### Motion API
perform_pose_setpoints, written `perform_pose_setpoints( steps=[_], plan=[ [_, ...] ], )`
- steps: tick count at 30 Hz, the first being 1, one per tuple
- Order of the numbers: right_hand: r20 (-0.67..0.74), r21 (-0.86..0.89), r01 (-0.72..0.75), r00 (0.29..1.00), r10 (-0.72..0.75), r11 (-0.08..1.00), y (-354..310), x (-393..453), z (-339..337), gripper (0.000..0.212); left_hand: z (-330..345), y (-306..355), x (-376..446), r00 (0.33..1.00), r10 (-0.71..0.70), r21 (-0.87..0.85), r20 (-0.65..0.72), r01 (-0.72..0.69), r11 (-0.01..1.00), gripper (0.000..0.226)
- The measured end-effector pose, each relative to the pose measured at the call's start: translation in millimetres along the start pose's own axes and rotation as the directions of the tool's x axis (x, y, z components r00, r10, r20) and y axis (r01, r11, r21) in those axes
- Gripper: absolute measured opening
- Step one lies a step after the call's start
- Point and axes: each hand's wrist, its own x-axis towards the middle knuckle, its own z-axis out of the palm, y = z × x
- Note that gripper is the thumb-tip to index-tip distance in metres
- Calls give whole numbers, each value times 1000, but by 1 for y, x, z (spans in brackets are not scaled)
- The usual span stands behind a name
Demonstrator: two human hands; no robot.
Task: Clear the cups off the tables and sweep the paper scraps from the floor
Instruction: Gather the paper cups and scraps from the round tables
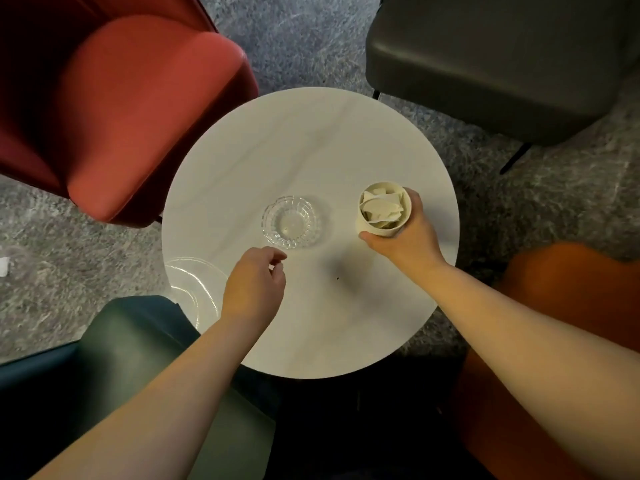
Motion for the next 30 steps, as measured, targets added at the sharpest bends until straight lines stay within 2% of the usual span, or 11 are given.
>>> perform_pose_setpoints(
  steps=[11,16,25,30],
  plan=[
    [52,-28,57,997,-55,998,-58,-44,-25,85,-37,18,6,993,97,38,73,-100,994,26],
    [39,-38,84,996,-83,996,-77,-56,-43,86,-57,37,11,981,137,141,139,-157,978,31],
    [46,-53,89,995,-86,995,-89,-6,-78,88,-40,63,22,965,24,356,260,-119,927,46],
    [201,-53,108,975,-95,993,-85,58,-107,86,-17,105,40,973,-87,388,212,-3,922,51]
  ],
)
